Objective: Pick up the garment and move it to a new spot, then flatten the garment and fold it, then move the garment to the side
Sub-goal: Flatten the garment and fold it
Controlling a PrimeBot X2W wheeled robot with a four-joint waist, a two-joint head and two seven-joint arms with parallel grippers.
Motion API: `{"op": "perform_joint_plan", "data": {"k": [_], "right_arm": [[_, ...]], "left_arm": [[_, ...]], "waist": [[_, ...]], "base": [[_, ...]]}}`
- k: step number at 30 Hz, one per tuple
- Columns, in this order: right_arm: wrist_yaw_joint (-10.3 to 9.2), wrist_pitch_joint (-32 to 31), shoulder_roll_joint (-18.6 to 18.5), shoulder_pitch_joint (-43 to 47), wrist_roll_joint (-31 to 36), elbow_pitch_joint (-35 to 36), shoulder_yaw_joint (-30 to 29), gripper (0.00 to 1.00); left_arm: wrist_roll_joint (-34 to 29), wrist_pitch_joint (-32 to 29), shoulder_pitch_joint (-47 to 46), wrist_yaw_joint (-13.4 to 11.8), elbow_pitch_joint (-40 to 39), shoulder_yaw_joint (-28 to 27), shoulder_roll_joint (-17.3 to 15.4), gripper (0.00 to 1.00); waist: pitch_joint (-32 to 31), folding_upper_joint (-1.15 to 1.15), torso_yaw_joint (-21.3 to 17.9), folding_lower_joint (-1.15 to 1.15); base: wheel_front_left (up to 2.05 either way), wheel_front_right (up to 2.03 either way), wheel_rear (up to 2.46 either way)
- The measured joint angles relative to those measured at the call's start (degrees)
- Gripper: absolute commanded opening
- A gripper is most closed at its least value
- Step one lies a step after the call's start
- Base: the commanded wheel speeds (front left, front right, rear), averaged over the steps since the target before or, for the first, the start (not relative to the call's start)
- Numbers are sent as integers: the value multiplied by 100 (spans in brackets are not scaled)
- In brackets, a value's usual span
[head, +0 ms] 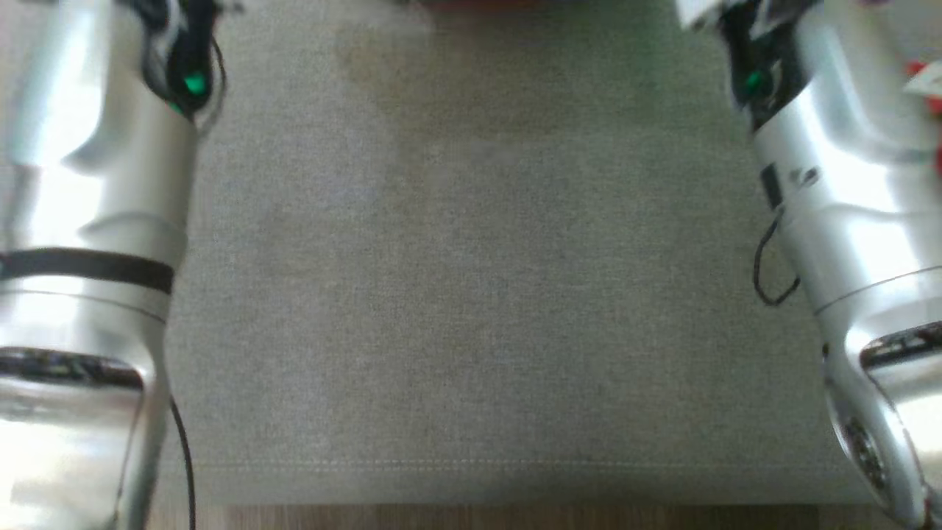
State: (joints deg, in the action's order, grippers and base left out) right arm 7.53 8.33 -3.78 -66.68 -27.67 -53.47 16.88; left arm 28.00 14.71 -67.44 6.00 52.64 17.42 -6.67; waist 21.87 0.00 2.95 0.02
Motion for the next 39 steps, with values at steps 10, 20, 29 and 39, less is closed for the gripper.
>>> {"op": "perform_joint_plan", "data": {"k": [10,20,29,39], "right_arm": [[0,415,-5,533,-689,-937,1042,0],[0,589,0,2278,-946,-417,843,0],[0,588,46,4734,-370,1137,112,0],[1,-293,138,7063,387,3462,-501,0]], "left_arm": [[387,-1,1137,113,887,-177,330,0],[322,-2,3403,153,-799,-342,266,0],[-45,-7,5482,157,-2493,-367,-1,0],[-62,-402,7443,-382,-4272,-535,-211,0]], "waist": [[121,0,26,-1],[-360,0,12,-2],[-1034,0,59,-2],[-1659,1,7,-2]], "base": [[0,0,0],[0,0,0],[0,0,0],[0,0,0]]}}
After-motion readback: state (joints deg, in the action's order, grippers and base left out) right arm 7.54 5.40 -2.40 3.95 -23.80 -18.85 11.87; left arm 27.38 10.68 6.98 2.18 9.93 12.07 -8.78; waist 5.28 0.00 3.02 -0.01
